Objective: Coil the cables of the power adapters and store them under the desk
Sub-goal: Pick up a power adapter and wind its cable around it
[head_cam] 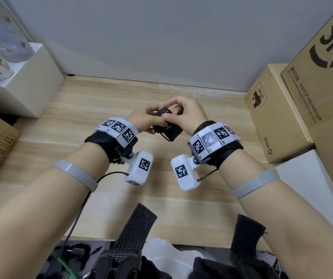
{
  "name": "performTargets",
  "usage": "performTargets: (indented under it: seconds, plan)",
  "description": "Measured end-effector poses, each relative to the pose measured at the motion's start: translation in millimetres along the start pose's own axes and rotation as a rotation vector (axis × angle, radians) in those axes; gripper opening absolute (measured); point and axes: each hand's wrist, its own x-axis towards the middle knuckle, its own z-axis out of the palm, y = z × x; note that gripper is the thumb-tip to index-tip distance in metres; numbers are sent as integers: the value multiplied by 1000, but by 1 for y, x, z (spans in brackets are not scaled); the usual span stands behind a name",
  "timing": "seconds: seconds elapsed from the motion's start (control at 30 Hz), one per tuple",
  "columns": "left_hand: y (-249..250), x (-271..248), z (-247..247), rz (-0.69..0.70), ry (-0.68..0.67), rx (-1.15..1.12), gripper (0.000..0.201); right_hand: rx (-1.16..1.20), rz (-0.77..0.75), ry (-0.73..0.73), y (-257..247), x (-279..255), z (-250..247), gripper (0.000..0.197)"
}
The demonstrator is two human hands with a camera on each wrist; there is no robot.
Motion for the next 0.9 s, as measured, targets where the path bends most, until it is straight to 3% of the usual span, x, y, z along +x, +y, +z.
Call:
performTargets:
  seconds: [0.2,0.43,0.6,0.77,0.9]
  plan:
    - [-29,-12,-3,-73,91,-20,25,-91,-60,-86,13,0,29,36]
    - [-76,-59,-27,-139,287,-62,32,-26,-60,-227,14,-20,89,33]
    - [-117,-130,-46,-199,481,-212,42,198,103,-434,10,-60,151,16]
    - [-168,-224,-57,-236,605,-330,42,254,137,-566,-6,-131,220,9]
    - [-223,-288,-53,-254,692,-420,37,326,199,-610,1,-192,276,21]
